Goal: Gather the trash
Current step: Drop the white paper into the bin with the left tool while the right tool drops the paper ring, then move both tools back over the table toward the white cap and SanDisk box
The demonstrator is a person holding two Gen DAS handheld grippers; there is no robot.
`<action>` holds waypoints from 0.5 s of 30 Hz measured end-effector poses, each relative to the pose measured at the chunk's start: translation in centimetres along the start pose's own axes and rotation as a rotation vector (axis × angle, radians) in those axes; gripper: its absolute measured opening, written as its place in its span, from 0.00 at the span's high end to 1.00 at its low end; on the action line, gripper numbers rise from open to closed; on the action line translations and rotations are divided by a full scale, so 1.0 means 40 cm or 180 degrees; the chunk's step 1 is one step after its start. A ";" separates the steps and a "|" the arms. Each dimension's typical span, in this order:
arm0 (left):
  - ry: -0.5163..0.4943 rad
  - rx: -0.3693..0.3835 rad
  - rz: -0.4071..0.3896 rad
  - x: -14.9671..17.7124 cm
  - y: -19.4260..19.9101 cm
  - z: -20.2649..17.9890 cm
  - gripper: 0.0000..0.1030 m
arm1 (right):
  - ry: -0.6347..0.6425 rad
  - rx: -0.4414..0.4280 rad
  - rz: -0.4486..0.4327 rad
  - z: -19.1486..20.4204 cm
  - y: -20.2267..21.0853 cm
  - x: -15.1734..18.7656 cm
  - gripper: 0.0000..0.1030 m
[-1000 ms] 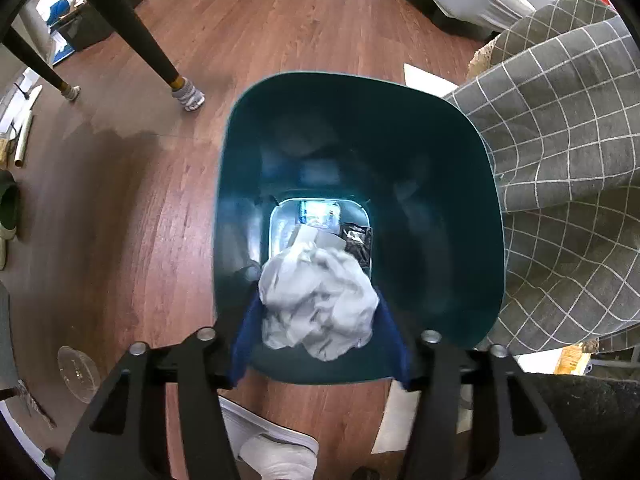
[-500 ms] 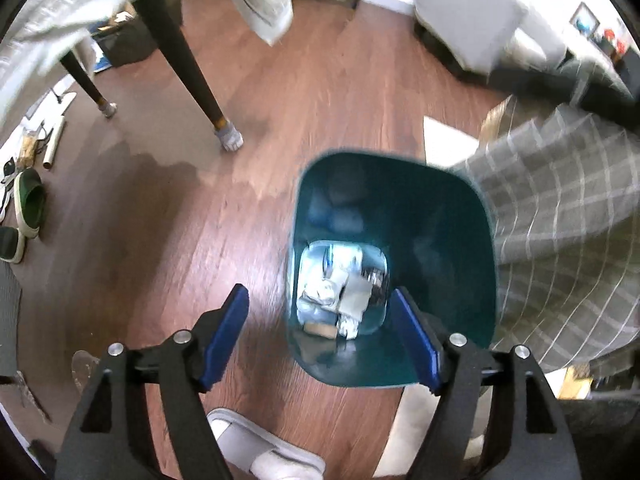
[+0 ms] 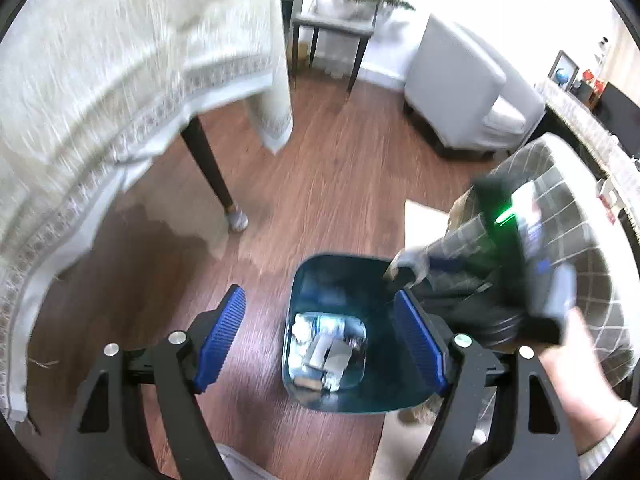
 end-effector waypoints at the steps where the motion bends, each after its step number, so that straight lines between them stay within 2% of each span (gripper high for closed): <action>1: 0.0023 0.0011 -0.0056 -0.009 0.018 -0.002 0.23 | 0.0004 0.0026 0.0047 -0.003 -0.013 0.006 0.42; 7: 0.0082 0.0074 -0.0342 -0.063 0.097 -0.009 0.32 | -0.0023 0.0121 0.0373 -0.023 -0.105 0.060 0.42; 10: 0.0107 0.0124 -0.0390 -0.075 0.114 -0.016 0.41 | 0.0021 0.0161 0.0529 -0.021 -0.146 0.087 0.42; 15: 0.0130 0.0174 -0.0461 -0.095 0.147 -0.017 0.48 | 0.0105 0.0262 0.0787 -0.023 -0.196 0.126 0.42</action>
Point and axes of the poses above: each gripper's, at about its wrist camera, not at the fingertips, and y roughly against the way its jaws point, z to its left, x to its underside, the point moved 3 cm from there along -y, roughly the way its jaws point, and after that the axes turned 14 degrees about -x, right-handed, at the moved point
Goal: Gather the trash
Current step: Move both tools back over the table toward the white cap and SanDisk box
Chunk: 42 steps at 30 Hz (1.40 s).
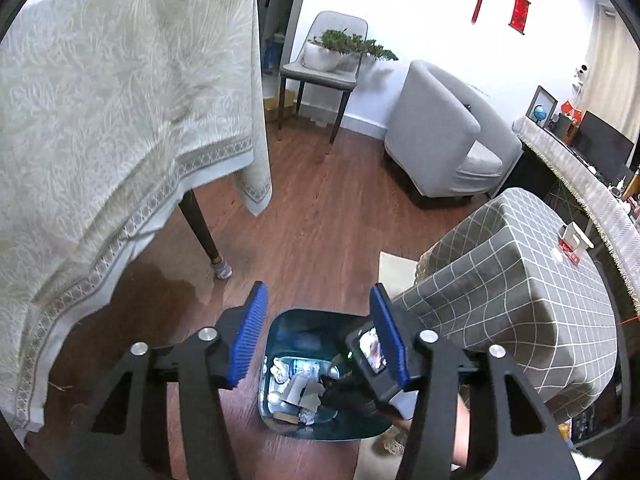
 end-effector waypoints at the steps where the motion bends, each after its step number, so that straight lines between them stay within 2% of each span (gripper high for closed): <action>1: -0.0020 -0.0011 -0.0029 -0.005 0.009 -0.001 0.49 | 0.0023 0.0015 0.0058 -0.001 -0.011 0.010 0.42; 6: -0.0015 0.0004 -0.0127 -0.020 0.045 0.005 0.51 | 0.0085 0.0044 0.0147 -0.004 -0.034 0.033 0.41; 8: -0.0004 0.0024 -0.0149 -0.025 0.052 0.007 0.52 | 0.0143 0.0103 0.0182 0.000 -0.039 0.037 0.37; 10: -0.0021 0.0008 -0.0177 -0.029 0.059 0.006 0.52 | 0.0170 0.0094 0.0203 0.005 -0.044 0.042 0.27; 12: -0.0038 -0.0005 -0.0194 -0.032 0.063 0.004 0.52 | 0.0207 0.0125 0.0204 0.009 -0.042 0.046 0.25; 18: -0.0060 -0.0015 -0.0241 -0.043 0.073 -0.005 0.50 | 0.0271 0.0064 0.0033 0.021 0.005 0.036 0.25; 24: -0.0170 -0.0089 -0.0406 -0.064 0.103 -0.034 0.46 | 0.0380 -0.0040 -0.0307 0.048 0.121 0.020 0.25; 30: -0.0171 -0.0121 -0.0548 -0.090 0.131 -0.060 0.40 | 0.0474 -0.0129 -0.0785 0.068 0.286 0.006 0.25; 36: -0.0222 -0.0144 -0.0675 -0.110 0.151 -0.097 0.28 | 0.0513 -0.0198 -0.1210 0.068 0.438 0.003 0.25; 39: -0.0198 -0.0090 -0.0732 -0.123 0.162 -0.114 0.24 | 0.0547 -0.0203 -0.1417 0.067 0.512 0.006 0.31; 42: -0.0215 -0.0077 -0.0801 -0.132 0.172 -0.134 0.19 | 0.0580 -0.0143 -0.1649 0.054 0.596 0.015 0.34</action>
Point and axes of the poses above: each gripper's, at about its wrist camera, not at the fingertips, and y roughly against the way its jaws point, z to its left, x to its underside, the point moved 3 cm from there along -y, roughly the way its jaws point, and after that the axes turned 14 degrees about -x, right-handed, at the moved point
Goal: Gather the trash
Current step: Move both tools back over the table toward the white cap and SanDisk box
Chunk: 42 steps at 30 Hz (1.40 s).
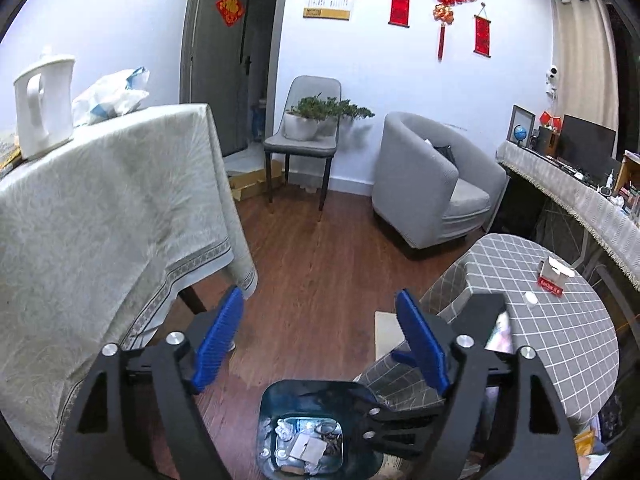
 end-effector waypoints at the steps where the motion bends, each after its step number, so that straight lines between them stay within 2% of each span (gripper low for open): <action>1: -0.0011 -0.0002 -0.0023 -0.003 0.002 -0.009 0.18 | -0.0006 0.0013 -0.0053 -0.001 0.019 -0.009 0.34; 8: -0.0064 0.0100 -0.0092 -0.017 0.007 -0.081 0.16 | -0.0008 0.0209 -0.0450 -0.062 0.181 -0.051 0.34; 14: -0.0130 0.0229 -0.0133 -0.023 -0.003 -0.178 0.15 | -0.0061 0.0364 -0.0667 -0.132 0.282 -0.042 0.24; 24: -0.0235 0.0434 -0.0146 -0.024 -0.025 -0.337 0.15 | -0.0163 0.0670 -0.0796 -0.245 0.404 0.024 0.13; 34: -0.0444 0.0553 -0.0119 0.008 -0.050 -0.467 0.15 | -0.0401 0.0815 -0.0897 -0.359 0.494 0.095 0.11; 42: -0.0592 0.0667 -0.0029 0.044 -0.079 -0.563 0.15 | -0.0535 0.1060 -0.0991 -0.425 0.570 0.135 0.07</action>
Point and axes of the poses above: each gripper's, at about its wrist camera, not at the fingertips, and y roughly against the way its jaws point, z to its left, x to its underside, the point moved 3 cm from there along -y, roughly the way its jaws point, and after that the axes turned 14 degrees about -x, right-handed, at the moved point
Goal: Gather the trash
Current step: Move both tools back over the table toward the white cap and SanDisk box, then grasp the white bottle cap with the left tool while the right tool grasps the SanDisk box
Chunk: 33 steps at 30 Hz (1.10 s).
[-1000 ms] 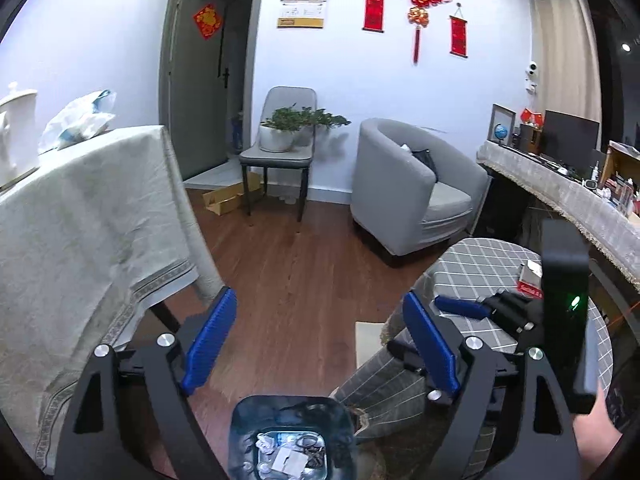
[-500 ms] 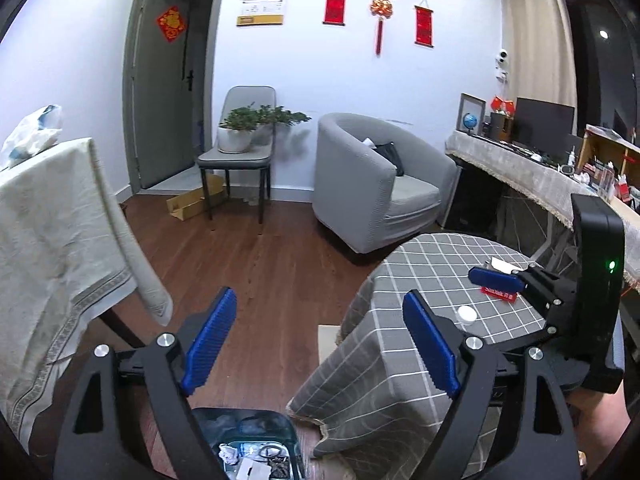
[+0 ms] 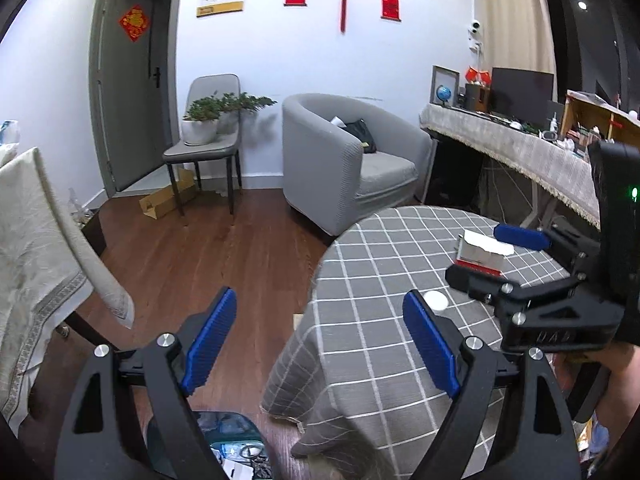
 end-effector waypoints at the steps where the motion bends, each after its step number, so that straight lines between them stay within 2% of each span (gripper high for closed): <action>1: -0.0019 0.0022 0.0013 0.003 -0.006 -0.013 0.15 | -0.0025 0.0019 -0.0006 -0.012 0.005 0.002 0.07; 12: -0.0149 0.0163 0.0127 0.022 -0.069 -0.128 0.15 | -0.0272 0.0178 -0.0018 -0.124 0.047 0.031 0.06; 21: -0.0238 0.0279 0.0273 0.032 -0.124 -0.209 0.17 | -0.0708 0.0278 -0.0084 -0.238 0.069 0.055 0.06; 27: -0.0481 0.0313 0.0337 0.035 -0.159 -0.279 0.21 | -0.0904 0.0273 -0.0115 -0.297 0.063 0.050 0.06; 33: -0.0699 0.0363 0.0500 0.053 -0.207 -0.337 0.32 | -0.1001 0.0223 -0.0122 -0.329 0.039 0.038 0.05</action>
Point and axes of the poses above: each gripper's, at about its wrist camera, not at the fingertips, and y roughly against the way its jaws point, z to its left, x to its underside, the point moved 3 cm from there along -y, roughly the way its jaws point, and after that the axes turned 14 degrees about -x, right-handed, at the moved point
